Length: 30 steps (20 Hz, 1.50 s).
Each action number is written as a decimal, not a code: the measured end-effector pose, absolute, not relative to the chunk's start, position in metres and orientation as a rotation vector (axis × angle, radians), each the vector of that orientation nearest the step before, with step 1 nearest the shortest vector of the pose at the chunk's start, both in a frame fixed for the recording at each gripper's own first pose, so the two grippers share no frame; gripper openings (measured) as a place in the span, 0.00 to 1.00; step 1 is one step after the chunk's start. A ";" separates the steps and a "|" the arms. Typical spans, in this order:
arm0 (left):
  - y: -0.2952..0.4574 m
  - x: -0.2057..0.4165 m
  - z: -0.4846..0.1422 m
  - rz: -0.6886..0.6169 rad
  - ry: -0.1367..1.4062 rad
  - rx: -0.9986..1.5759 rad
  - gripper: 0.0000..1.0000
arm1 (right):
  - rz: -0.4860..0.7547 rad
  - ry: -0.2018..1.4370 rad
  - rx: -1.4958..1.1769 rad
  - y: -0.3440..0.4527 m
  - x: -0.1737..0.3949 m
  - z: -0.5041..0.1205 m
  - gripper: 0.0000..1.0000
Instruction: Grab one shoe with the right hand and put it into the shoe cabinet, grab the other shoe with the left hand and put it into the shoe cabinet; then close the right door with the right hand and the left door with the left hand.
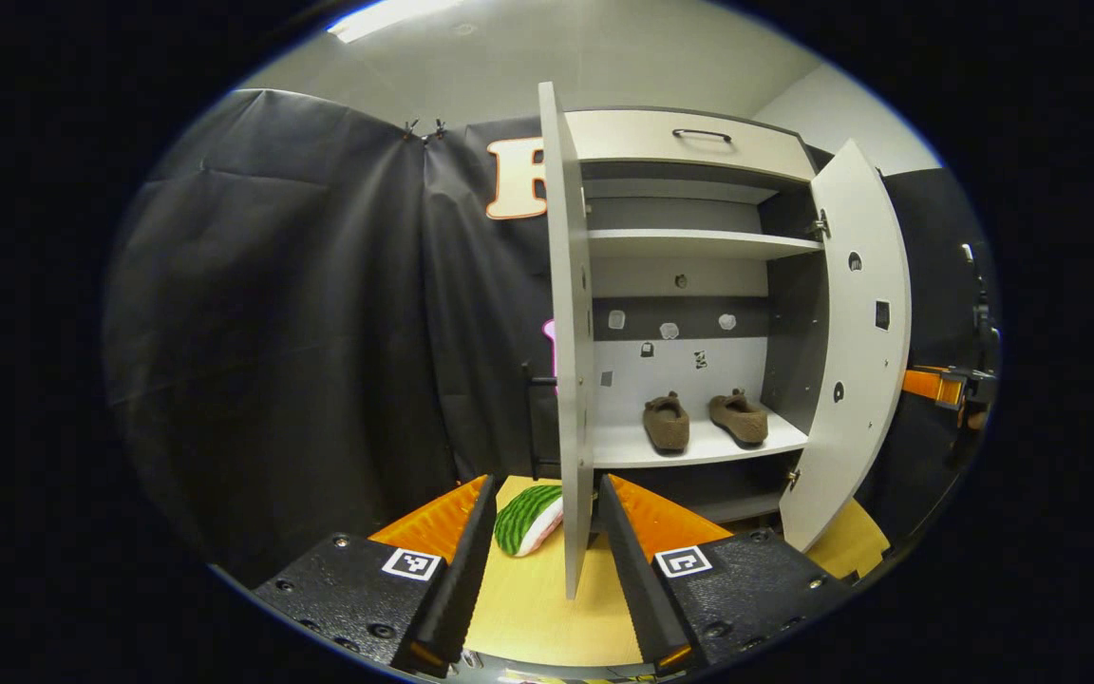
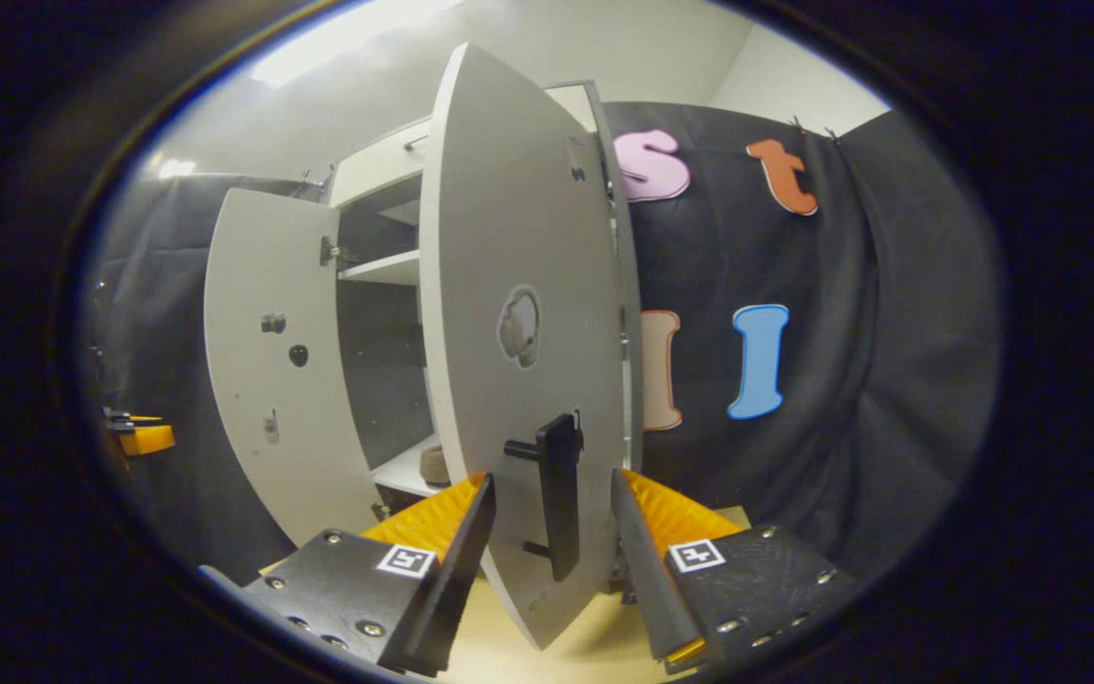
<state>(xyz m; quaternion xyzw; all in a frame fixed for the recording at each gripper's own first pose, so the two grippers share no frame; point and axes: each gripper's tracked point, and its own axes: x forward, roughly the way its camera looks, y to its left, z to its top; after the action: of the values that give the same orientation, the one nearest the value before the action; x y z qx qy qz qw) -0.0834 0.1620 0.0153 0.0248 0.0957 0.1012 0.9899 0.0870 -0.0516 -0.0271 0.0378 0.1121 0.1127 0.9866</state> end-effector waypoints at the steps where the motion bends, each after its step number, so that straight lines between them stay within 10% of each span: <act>1: 0.166 -0.087 0.015 0.218 0.194 0.046 0.67 | 0.241 0.228 0.080 -0.044 0.091 -0.029 0.75; 30: 0.238 -0.099 0.009 0.403 0.195 0.008 0.67 | 0.316 0.251 0.158 0.091 0.213 -0.062 0.77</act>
<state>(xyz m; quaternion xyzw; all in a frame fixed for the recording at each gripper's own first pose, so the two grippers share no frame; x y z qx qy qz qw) -0.0990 0.2382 0.0087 0.0038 0.0969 0.1996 0.9751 0.2132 0.0907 -0.0621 0.0784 0.1245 0.1568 0.9766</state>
